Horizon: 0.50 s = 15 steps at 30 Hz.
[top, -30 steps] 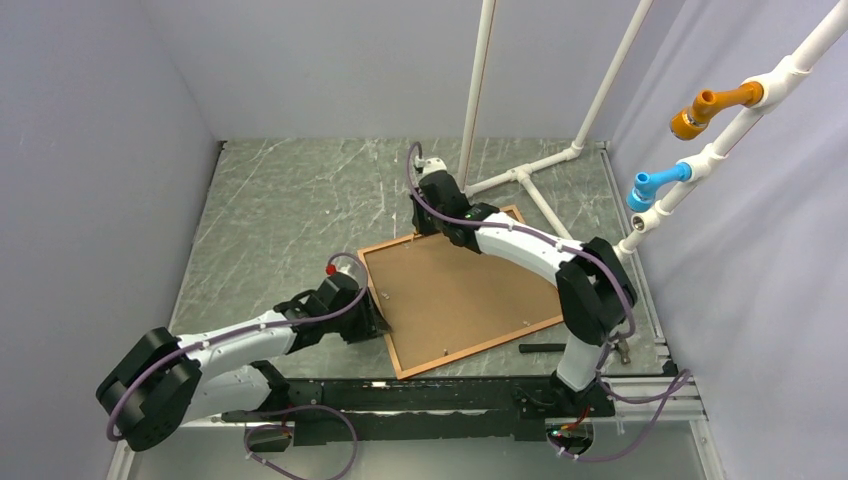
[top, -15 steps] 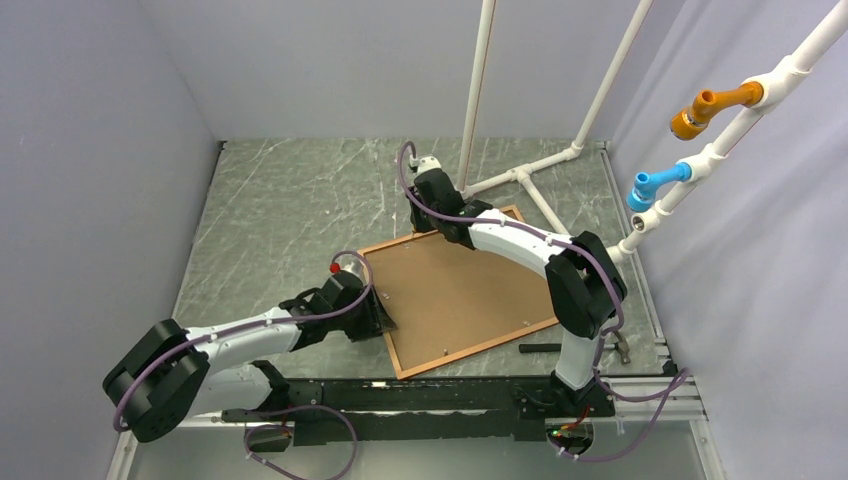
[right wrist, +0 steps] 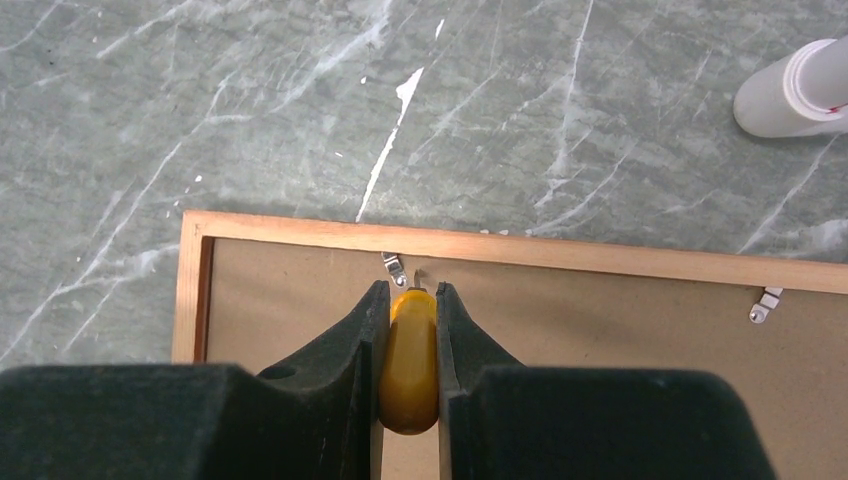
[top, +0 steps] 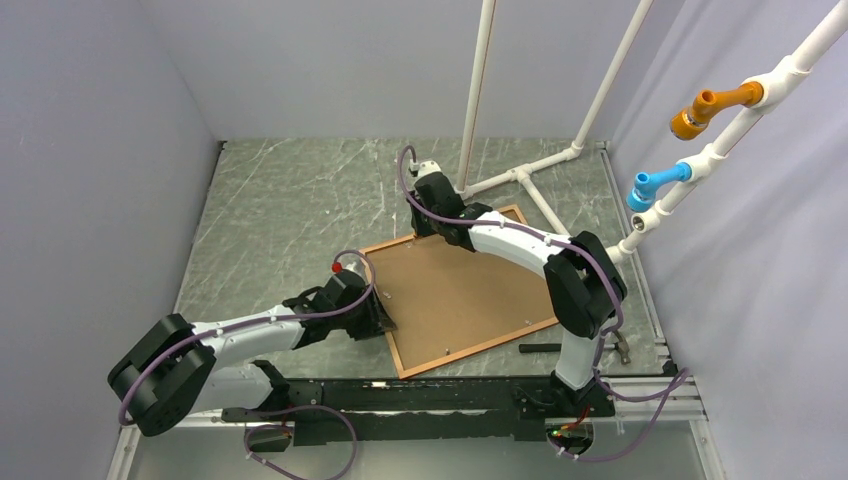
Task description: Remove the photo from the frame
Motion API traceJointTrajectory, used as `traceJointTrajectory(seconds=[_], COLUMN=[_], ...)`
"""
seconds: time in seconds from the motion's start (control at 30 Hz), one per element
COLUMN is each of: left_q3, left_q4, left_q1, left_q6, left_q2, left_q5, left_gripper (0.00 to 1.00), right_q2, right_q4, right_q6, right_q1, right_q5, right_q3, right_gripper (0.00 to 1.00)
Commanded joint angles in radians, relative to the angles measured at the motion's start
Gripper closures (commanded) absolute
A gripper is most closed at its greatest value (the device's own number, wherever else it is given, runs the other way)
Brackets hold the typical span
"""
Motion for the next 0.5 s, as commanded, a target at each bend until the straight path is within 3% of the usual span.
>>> traceJointTrajectory(seconds=[0.0, 0.47], left_q3=[-0.014, -0.021], left_q4=[-0.030, -0.031], left_q1=[-0.008, -0.008], left_q6=[0.011, 0.016], left_q2=[0.017, 0.023], left_q5=[-0.038, -0.049], left_gripper=[0.56, 0.56], right_q2=[-0.003, 0.014], right_q4=[0.046, 0.093], right_q6=[-0.007, -0.034], right_q1=[-0.002, 0.011], right_q5=[-0.001, -0.208], right_q3=[-0.003, -0.021], right_gripper=[1.00, 1.00])
